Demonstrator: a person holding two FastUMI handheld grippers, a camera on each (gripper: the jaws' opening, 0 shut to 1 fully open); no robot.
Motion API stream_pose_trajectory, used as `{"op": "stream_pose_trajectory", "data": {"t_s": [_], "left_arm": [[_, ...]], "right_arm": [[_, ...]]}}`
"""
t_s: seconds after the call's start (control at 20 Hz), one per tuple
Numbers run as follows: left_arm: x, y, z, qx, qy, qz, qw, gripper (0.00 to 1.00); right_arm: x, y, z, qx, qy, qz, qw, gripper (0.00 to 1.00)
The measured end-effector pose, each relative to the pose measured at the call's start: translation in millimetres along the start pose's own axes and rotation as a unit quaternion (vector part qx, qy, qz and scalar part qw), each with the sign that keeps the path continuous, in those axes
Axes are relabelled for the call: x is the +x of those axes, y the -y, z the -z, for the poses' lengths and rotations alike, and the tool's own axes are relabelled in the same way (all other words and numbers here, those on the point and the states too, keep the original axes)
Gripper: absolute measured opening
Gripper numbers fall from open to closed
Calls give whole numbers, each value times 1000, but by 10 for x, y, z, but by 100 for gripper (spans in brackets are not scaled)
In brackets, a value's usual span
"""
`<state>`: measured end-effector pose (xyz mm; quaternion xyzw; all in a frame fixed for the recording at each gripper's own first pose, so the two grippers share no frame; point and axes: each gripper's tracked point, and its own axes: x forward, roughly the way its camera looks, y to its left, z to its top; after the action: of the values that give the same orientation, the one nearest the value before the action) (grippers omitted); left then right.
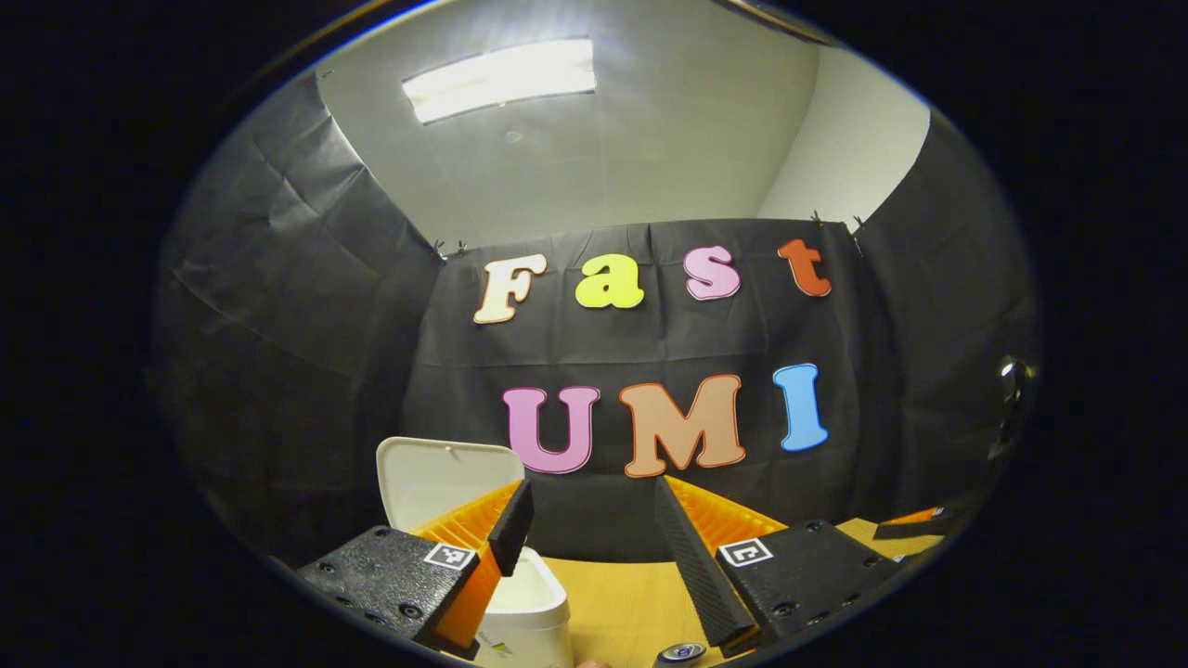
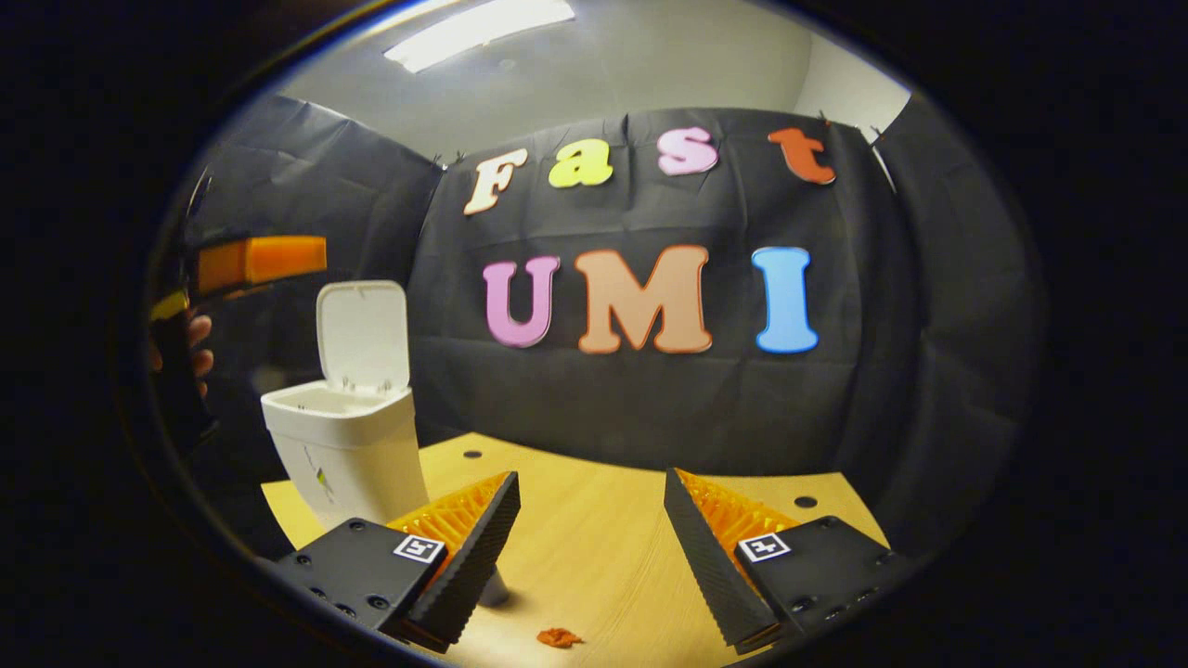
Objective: Press the lid of the desktop garbage bin to open it, pick up the crumpled paper on the desktop and throw it into the bin, then pick up the pop can on the desktop and drop it into the bin, and finally close the garbage bin lid.
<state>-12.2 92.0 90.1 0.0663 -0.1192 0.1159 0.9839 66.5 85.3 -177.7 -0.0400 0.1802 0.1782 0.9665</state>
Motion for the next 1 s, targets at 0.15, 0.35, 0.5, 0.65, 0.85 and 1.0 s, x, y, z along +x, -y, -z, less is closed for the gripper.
{"op": "stream_pose_trajectory", "data": {"t_s": [0.15, 0.35, 0.5, 0.65, 0.85, 1.0], "left_arm": [[-106, -62, 32, 16, -14, -10, 1000, 83], [-214, -194, -26, 37, -18, -31, 999, 81], [-285, -296, -41, 52, -26, -48, 997, 81], [-378, -434, -53, 65, -32, -69, 995, 82], [-474, -601, -68, 79, -40, -95, 992, 90], [-523, -682, -60, 84, -49, -106, 990, 84]], "right_arm": [[158, -128, 467, -19, -58, -26, 998, 99], [326, -238, 1042, -29, -124, -49, 991, 99], [405, -267, 1452, -34, -178, -59, 982, 99], [471, -263, 1802, -40, -223, -63, 972, 100], [471, -260, 2176, -38, -270, -67, 960, 100], [480, -264, 2413, -39, -298, -65, 952, 89]]}}
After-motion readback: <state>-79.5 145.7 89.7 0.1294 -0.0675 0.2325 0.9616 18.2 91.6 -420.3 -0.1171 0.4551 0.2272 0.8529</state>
